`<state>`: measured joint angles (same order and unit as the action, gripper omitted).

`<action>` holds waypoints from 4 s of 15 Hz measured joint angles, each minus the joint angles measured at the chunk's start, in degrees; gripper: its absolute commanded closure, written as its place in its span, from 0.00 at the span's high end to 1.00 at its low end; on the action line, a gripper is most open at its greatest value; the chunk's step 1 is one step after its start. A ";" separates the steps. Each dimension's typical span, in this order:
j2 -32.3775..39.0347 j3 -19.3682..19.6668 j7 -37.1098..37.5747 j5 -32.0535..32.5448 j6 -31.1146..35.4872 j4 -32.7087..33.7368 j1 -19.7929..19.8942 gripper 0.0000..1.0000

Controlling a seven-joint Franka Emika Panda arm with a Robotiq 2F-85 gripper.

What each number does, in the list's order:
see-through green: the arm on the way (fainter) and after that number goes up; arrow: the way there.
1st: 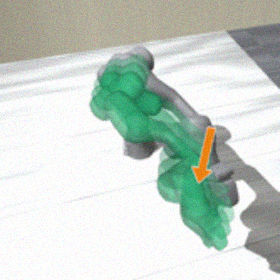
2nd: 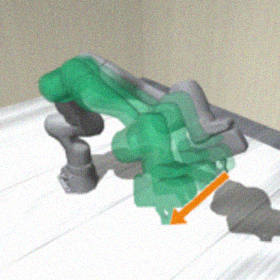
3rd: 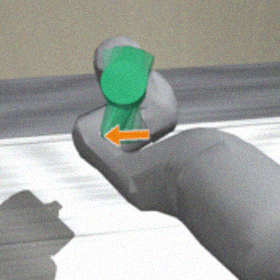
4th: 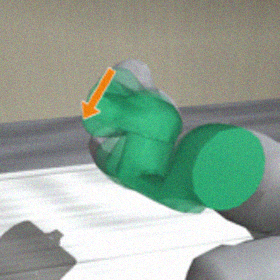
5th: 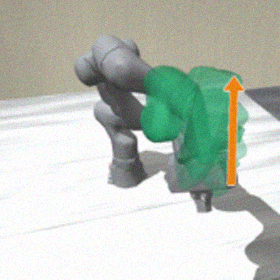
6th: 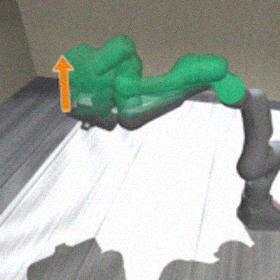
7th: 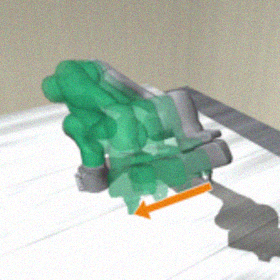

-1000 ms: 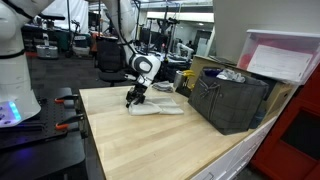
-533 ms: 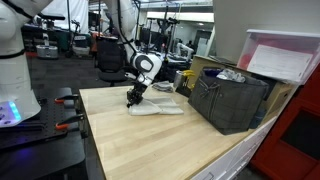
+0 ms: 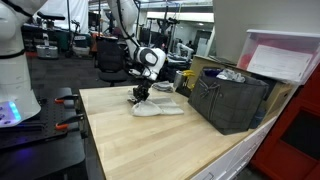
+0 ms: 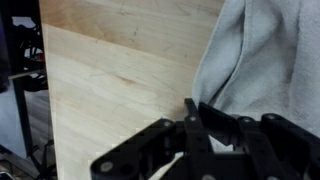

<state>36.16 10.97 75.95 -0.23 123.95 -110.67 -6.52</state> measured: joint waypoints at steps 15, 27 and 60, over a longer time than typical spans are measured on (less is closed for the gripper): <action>1.66 -3.51 -3.70 14.95 -26.72 21.46 -1.15 0.02; 19.70 -3.29 -5.09 19.78 -32.10 49.88 -3.86 0.02; 38.44 -2.88 -6.78 14.88 -32.06 85.53 0.47 1.00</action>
<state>74.60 8.09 69.17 14.65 91.89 -25.14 -6.05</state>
